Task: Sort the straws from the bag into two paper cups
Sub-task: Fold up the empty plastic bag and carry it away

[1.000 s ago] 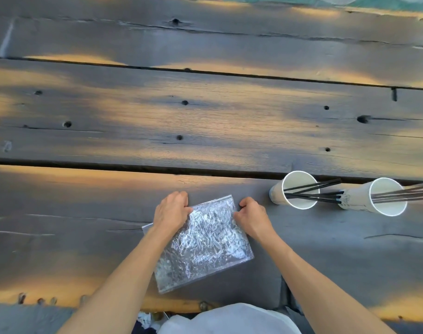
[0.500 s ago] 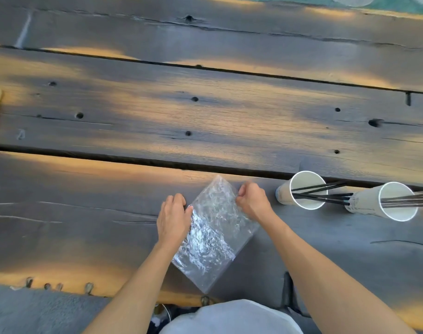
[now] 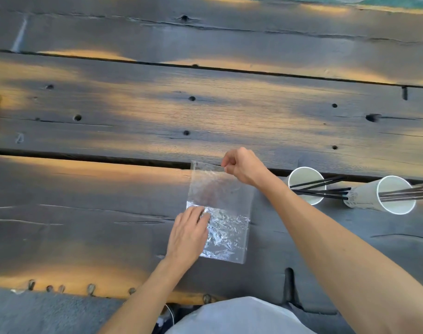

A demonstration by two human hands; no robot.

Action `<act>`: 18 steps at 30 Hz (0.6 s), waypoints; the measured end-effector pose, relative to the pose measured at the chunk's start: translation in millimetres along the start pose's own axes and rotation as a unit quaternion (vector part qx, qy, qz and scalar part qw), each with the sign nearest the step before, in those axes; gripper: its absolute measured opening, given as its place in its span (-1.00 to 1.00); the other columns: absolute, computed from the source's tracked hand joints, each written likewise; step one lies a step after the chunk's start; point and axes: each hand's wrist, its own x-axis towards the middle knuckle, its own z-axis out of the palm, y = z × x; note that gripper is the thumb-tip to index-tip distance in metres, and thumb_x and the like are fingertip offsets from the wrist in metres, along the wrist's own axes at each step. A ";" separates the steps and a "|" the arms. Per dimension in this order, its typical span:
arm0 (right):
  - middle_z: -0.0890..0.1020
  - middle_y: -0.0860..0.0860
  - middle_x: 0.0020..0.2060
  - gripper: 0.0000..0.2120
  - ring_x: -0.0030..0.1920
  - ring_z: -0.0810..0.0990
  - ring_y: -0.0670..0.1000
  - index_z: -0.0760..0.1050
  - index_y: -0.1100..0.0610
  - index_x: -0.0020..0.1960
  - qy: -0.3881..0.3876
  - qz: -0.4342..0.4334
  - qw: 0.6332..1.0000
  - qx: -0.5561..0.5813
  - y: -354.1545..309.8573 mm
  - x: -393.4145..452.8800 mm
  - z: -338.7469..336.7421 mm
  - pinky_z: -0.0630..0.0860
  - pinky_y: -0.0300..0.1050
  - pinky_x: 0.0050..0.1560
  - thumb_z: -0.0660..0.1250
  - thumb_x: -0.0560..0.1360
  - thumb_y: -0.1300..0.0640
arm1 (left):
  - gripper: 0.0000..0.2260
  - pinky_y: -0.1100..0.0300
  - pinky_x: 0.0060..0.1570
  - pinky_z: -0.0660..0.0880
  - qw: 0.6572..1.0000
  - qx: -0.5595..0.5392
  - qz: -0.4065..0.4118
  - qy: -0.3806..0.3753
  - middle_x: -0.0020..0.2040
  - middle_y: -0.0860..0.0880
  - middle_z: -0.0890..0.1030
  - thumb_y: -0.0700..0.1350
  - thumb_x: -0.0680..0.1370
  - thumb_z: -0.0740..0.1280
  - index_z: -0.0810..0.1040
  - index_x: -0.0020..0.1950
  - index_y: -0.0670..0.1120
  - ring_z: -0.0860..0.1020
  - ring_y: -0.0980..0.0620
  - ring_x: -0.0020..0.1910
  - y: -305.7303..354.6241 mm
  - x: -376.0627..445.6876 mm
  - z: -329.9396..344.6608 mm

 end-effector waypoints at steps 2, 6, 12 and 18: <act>0.63 0.03 -0.24 -0.83 -0.24 0.56 -0.02 0.65 0.22 0.02 -0.018 -0.016 1.000 0.002 -0.7 -2.7 -2.0 0.40 -0.28 -0.25 0.32 0.50 0.34 | -0.55 -0.06 0.30 0.41 0.998 0.033 0.011 -0.058 0.42 -0.12 0.48 -0.01 0.49 0.45 0.51 0.36 -0.07 0.42 -0.18 0.42 0.4 -6.1 6.2; 0.55 -0.08 -0.34 -0.77 -0.33 0.49 -0.19 0.66 0.23 0.11 -0.080 -0.050 0.996 0.004 -9.3 -8.5 -8.0 0.37 -0.53 -0.37 0.34 0.50 0.37 | -0.47 -0.12 0.42 0.32 0.993 0.029 -0.038 -0.107 0.57 -0.14 0.31 0.12 0.56 0.36 0.39 0.49 -0.01 0.27 -0.21 0.54 0.5 -8.8 11.8; 0.66 0.07 -0.17 -0.73 -0.17 0.58 -0.01 0.66 0.18 0.16 -0.199 -0.114 0.972 -0.047 -26.3 -26.7 -10.3 0.49 -0.20 -0.11 0.37 0.50 0.36 | -0.50 -0.08 0.49 0.19 0.977 -0.119 -0.136 -0.115 0.63 -0.01 0.18 0.11 0.64 0.24 0.29 0.57 0.05 0.14 -0.06 0.60 7.3 -3.5 10.9; 0.65 -0.04 -0.21 -0.68 -0.20 0.59 -0.04 0.65 0.13 0.19 -0.249 -0.124 0.957 -0.083 -20.9 -49.8 9.1 0.41 -0.36 -0.26 0.34 0.48 0.33 | -0.72 0.13 0.37 0.38 0.777 -0.529 -0.340 -0.004 0.33 0.02 0.59 -0.07 0.71 0.14 0.55 0.35 -0.01 0.52 0.08 0.35 -9.0 -1.7 -17.7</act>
